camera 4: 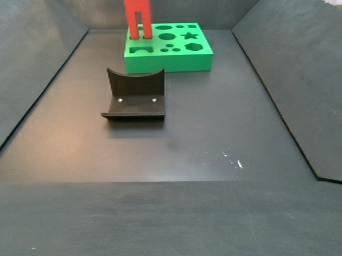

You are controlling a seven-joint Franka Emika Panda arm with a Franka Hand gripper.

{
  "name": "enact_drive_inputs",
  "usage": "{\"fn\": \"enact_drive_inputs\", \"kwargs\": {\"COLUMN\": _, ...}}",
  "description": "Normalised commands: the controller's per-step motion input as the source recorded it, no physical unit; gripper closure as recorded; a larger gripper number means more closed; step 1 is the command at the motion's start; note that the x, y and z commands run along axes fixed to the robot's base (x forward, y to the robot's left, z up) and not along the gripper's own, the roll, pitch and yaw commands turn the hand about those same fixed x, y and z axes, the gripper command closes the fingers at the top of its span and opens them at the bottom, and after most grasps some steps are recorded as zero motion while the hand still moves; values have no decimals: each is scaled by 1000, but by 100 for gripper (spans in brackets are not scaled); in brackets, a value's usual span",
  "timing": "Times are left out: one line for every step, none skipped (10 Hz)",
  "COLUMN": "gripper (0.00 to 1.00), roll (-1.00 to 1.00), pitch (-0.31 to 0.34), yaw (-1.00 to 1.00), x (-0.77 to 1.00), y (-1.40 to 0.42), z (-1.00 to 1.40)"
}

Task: Insert the double-square object.

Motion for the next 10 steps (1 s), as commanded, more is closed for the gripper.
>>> {"fn": "enact_drive_inputs", "kwargs": {"gripper": 100, "roll": 3, "pitch": 130, "yaw": 0, "x": 0, "y": 29, "z": -14}}
{"fn": "enact_drive_inputs", "kwargs": {"gripper": 100, "roll": 34, "pitch": 180, "yaw": -23, "x": 37, "y": 71, "z": 0}}
{"fn": "enact_drive_inputs", "kwargs": {"gripper": 100, "roll": 73, "pitch": 199, "yaw": -166, "x": 11, "y": 140, "z": 0}}
{"fn": "enact_drive_inputs", "kwargs": {"gripper": 100, "roll": 103, "pitch": 171, "yaw": -103, "x": 0, "y": 163, "z": 0}}
{"fn": "enact_drive_inputs", "kwargs": {"gripper": 100, "roll": 134, "pitch": 103, "yaw": -29, "x": 0, "y": 194, "z": 40}}
{"fn": "enact_drive_inputs", "kwargs": {"gripper": 100, "roll": 191, "pitch": 133, "yaw": 0, "x": 0, "y": 43, "z": 0}}
{"fn": "enact_drive_inputs", "kwargs": {"gripper": 100, "roll": 194, "pitch": 184, "yaw": -34, "x": 0, "y": 0, "z": -166}}
{"fn": "enact_drive_inputs", "kwargs": {"gripper": 100, "roll": 214, "pitch": 234, "yaw": -114, "x": 34, "y": 0, "z": -403}}
{"fn": "enact_drive_inputs", "kwargs": {"gripper": 100, "roll": 183, "pitch": 244, "yaw": -166, "x": 0, "y": -57, "z": -500}}
{"fn": "enact_drive_inputs", "kwargs": {"gripper": 100, "roll": 69, "pitch": 246, "yaw": -131, "x": 0, "y": -111, "z": -494}}
